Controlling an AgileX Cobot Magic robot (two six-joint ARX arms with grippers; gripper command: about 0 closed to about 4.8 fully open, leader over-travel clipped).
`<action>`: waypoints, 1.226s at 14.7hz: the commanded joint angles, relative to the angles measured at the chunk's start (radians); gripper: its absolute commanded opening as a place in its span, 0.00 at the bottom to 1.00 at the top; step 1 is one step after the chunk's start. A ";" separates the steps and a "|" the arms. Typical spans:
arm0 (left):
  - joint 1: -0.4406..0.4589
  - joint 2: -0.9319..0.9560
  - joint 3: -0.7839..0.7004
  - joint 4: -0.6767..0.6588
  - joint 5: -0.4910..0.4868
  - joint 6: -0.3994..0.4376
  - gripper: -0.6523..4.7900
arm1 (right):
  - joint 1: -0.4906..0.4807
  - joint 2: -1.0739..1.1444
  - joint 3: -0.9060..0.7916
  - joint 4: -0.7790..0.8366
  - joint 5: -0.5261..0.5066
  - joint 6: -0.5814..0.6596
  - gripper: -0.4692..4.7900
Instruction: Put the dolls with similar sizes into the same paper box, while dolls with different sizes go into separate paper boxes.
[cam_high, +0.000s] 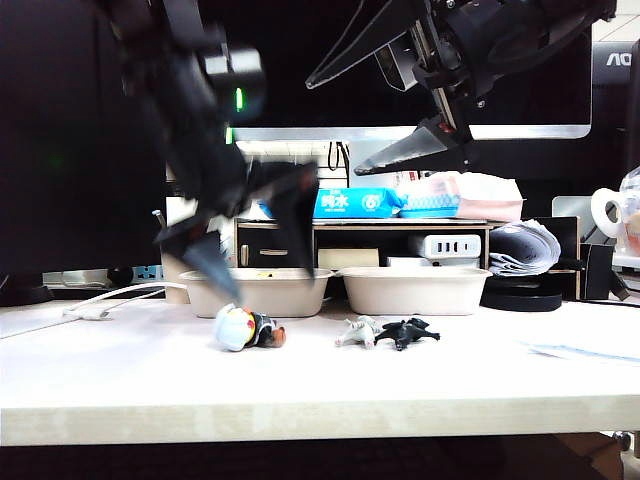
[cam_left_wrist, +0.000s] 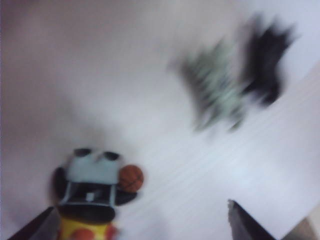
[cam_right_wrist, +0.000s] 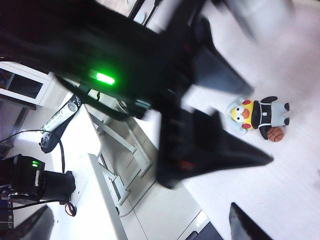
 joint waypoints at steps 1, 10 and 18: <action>0.000 0.015 0.002 -0.028 -0.069 0.025 1.00 | -0.036 -0.010 0.005 0.022 -0.008 -0.007 1.00; 0.000 0.048 0.002 -0.024 -0.121 0.063 1.00 | -0.111 -0.056 0.006 0.050 -0.008 -0.007 1.00; 0.000 0.048 0.005 0.013 -0.129 0.066 0.11 | -0.111 -0.056 0.006 0.052 -0.008 -0.007 1.00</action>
